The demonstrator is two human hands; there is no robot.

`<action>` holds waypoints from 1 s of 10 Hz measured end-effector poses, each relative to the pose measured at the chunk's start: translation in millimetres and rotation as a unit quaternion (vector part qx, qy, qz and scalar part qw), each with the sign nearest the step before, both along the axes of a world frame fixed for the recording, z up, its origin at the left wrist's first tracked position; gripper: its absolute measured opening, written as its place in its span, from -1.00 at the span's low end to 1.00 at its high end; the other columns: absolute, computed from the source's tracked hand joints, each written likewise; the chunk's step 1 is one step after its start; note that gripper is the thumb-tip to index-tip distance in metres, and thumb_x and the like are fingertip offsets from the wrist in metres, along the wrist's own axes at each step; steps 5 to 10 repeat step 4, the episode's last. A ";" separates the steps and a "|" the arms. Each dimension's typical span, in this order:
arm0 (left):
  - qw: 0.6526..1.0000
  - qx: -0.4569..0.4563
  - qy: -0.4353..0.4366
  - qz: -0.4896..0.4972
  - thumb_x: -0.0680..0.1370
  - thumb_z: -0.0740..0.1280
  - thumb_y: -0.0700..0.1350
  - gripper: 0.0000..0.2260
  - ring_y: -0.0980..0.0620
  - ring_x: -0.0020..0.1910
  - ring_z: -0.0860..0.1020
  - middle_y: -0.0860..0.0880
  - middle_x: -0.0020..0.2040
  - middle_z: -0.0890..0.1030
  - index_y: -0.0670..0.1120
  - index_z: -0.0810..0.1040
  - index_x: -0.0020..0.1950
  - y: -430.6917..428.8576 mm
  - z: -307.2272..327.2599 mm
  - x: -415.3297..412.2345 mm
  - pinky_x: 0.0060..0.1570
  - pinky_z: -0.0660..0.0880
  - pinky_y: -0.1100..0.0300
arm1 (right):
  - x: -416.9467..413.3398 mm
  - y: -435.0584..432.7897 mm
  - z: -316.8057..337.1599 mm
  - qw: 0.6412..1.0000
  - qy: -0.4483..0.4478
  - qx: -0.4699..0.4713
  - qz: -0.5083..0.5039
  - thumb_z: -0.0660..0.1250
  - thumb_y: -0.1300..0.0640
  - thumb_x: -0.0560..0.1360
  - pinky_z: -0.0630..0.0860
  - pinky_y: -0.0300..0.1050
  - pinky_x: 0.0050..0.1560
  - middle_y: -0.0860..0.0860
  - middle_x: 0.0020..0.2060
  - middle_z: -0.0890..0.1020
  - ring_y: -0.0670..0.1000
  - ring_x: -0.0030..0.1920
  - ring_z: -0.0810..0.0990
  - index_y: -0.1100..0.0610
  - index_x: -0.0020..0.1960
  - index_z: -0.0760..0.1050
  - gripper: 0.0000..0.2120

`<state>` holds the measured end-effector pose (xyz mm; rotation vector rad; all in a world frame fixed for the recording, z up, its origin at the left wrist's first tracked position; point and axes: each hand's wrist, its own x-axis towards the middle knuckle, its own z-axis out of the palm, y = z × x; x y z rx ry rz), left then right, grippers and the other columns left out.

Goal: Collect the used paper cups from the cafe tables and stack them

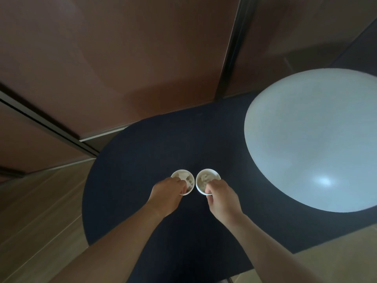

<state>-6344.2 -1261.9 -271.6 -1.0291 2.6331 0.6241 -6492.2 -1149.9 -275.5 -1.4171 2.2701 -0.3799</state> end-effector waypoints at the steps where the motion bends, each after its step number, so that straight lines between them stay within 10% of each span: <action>1: 1.000 0.001 -0.006 0.000 0.54 0.22 -0.10 -0.84 0.04 0.05 0.50 0.08 0.07 0.56 0.05 0.49 0.09 2.4 -0.5 0.4 -0.15 0.36 0.22 | 0.8 0.2 0.9 1.000 -0.001 -0.009 0.012 0.36 0.28 0.38 0.33 -0.22 -0.22 -0.04 -0.11 0.59 0.01 -0.08 0.55 0.09 -0.10 0.51 -0.85; 10: 0.999 -0.013 0.035 0.002 0.53 0.25 0.07 -0.75 0.05 0.12 0.49 0.11 0.14 0.54 0.07 0.44 0.18 7.9 21.0 -0.3 0.02 0.48 0.13 | 5.5 7.8 19.7 1.000 0.005 -0.029 0.002 0.39 0.17 0.40 0.44 -0.18 -0.21 -0.04 -0.04 0.59 0.02 -0.02 0.55 0.07 0.00 0.52 -0.82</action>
